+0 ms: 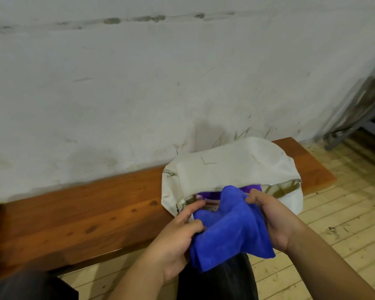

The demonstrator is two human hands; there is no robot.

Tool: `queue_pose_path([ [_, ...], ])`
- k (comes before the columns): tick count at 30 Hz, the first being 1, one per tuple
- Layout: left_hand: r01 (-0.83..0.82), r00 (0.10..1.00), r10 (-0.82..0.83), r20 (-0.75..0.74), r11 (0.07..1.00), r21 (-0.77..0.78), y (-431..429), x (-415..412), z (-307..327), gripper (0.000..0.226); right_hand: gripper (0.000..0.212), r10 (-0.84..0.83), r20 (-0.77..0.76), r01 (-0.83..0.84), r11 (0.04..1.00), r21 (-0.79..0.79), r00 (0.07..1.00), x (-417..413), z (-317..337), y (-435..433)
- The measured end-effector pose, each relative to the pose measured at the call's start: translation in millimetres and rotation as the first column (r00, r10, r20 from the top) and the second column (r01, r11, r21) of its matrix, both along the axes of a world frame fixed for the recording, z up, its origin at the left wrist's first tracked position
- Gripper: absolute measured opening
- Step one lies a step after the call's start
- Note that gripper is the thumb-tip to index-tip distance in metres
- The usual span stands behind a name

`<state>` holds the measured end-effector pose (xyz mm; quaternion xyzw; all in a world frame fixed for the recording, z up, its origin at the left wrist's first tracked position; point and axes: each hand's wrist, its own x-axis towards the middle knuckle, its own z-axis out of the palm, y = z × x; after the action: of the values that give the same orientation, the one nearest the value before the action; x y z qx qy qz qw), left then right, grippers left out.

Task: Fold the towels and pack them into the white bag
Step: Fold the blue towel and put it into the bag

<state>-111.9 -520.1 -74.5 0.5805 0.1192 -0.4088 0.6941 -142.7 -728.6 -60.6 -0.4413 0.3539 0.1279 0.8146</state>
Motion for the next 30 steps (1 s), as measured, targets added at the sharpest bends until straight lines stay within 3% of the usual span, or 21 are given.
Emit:
queue_pose_path([
  [5,0.011,1.0,-0.01,0.013,1.0,-0.028,-16.0,5.9,1.7,0.057,0.036,-0.046,0.095,0.039,0.996,0.079,0.994,2.9,1.3,-1.8],
  [10,0.039,0.995,-0.033,0.097,0.998,-0.057,-27.1,12.7,5.0,0.06,0.047,-0.032,0.281,0.026,0.999,0.024,0.959,12.3,12.4,-9.8],
  [15,0.044,0.991,-0.029,0.134,0.992,-0.116,-44.4,24.5,7.4,0.061,0.063,0.06,0.305,-0.044,0.997,-0.057,0.951,39.2,26.5,-25.3],
  [19,-0.014,0.988,0.041,0.15,0.984,-0.175,-63.7,27.2,8.1,0.064,0.039,0.218,0.25,-0.157,0.958,-0.242,0.944,56.5,24.7,-36.6],
  [22,-0.116,0.967,0.15,0.207,0.979,-0.166,-74.3,32.7,12.2,0.068,0.026,0.334,0.154,-0.23,0.855,-0.466,0.93,70.1,21.2,-43.2],
  [25,-0.198,0.932,0.231,0.281,0.97,-0.14,-79.9,41.7,20.5,0.068,0.024,0.336,0.072,-0.223,0.755,-0.617,0.939,84.0,21.4,-45.1],
  [28,-0.296,0.871,0.282,0.403,0.955,-0.027,-86.5,53.7,23.8,0.065,0.037,0.286,0.015,-0.147,0.534,-0.832,0.958,93.8,12.0,-47.1],
  [30,-0.324,0.837,0.253,0.485,0.944,0.066,-92.0,61.1,23.0,0.061,0.035,0.265,0.055,-0.063,0.416,-0.907,0.963,97.3,6.7,-48.6],
])
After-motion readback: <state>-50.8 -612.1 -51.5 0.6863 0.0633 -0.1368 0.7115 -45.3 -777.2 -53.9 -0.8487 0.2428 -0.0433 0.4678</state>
